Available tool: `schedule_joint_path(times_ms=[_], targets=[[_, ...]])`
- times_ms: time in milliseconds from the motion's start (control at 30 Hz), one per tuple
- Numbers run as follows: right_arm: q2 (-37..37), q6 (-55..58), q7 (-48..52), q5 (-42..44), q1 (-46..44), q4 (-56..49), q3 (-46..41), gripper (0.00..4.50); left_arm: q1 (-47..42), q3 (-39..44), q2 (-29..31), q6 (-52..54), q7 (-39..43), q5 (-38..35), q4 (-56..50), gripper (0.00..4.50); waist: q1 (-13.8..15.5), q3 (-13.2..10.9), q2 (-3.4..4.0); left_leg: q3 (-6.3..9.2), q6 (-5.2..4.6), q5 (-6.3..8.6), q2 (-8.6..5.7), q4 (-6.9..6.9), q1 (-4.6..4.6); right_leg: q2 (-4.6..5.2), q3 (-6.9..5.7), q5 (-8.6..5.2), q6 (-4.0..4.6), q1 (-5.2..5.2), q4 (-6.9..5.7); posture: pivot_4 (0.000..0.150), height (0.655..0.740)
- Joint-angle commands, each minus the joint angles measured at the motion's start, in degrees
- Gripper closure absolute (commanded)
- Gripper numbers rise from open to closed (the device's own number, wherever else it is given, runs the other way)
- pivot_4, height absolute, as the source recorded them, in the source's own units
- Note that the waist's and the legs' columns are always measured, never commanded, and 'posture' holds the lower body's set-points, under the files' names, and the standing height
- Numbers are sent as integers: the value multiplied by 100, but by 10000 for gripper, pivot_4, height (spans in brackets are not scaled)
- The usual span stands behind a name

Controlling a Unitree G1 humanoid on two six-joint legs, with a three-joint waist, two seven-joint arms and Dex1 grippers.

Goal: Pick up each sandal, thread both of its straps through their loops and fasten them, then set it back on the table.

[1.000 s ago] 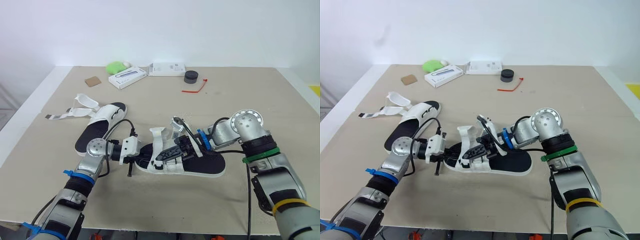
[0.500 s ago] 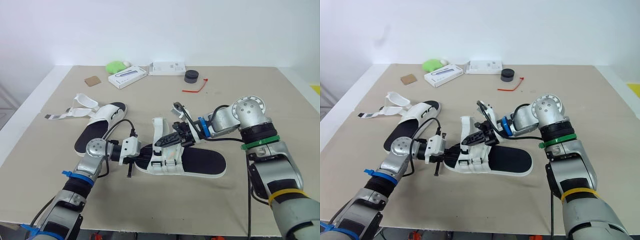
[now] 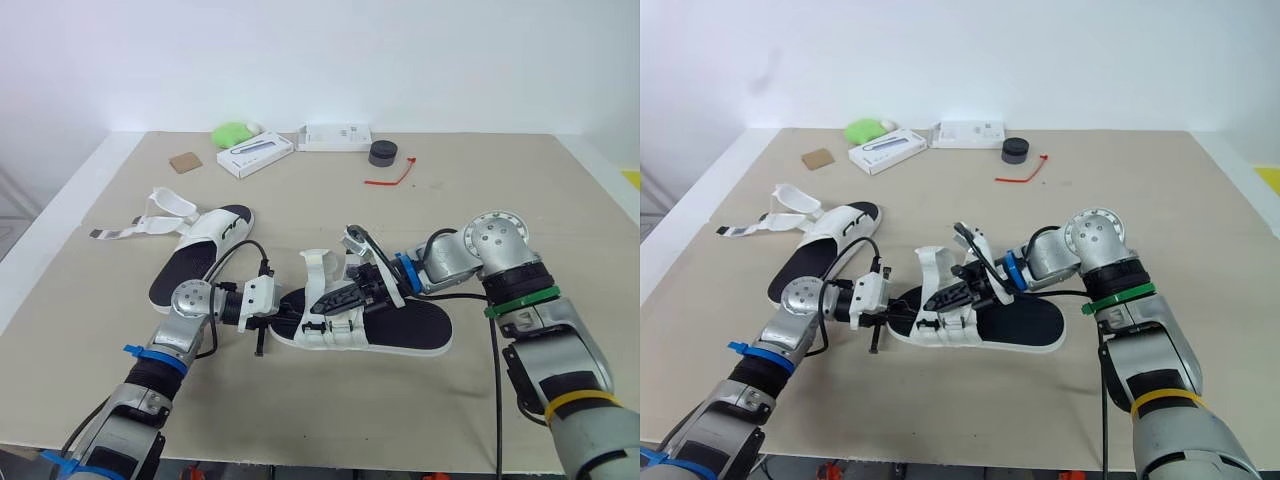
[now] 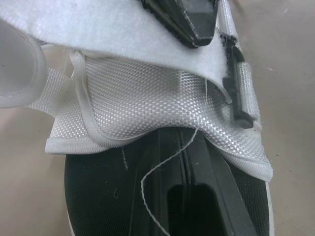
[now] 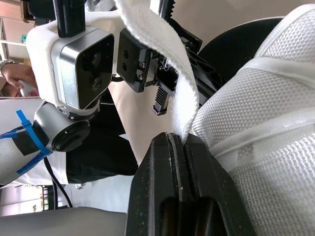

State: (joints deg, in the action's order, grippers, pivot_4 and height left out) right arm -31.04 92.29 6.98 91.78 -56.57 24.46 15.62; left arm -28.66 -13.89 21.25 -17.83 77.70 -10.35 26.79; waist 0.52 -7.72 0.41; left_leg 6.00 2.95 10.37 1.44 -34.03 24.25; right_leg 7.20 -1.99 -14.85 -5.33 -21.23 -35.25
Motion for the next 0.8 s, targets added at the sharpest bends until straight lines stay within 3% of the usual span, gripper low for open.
schedule_joint_path(times_ms=[33,233,500,800], targets=[[32,21,-55,308,-258,2,-78,44731,467,-765,-35,192,138,731,785,45000,0,0,1,0,0,0,0,0,0,0,0,0,0,0,0,1500,7400],[3,21,-244,751,-230,-72,81,44731,504,-771,-67,106,95,751,874,45000,1,5,1,6,0,0,-4,-2,-3,0,0,0,-1,4,-1,1500,7400],[-424,-310,-902,2054,433,-945,742,44731,595,-778,-83,-23,37,781,971,45000,5,13,3,30,-1,0,-24,-5,-4,1,2,-7,7,21,-1,1500,7400],[-362,-652,-1420,1813,154,-392,761,44731,473,-780,-121,-202,68,828,1293,45000,4,46,28,34,-2,-1,-28,-8,-9,0,2,-15,3,28,-1,1500,7400]])
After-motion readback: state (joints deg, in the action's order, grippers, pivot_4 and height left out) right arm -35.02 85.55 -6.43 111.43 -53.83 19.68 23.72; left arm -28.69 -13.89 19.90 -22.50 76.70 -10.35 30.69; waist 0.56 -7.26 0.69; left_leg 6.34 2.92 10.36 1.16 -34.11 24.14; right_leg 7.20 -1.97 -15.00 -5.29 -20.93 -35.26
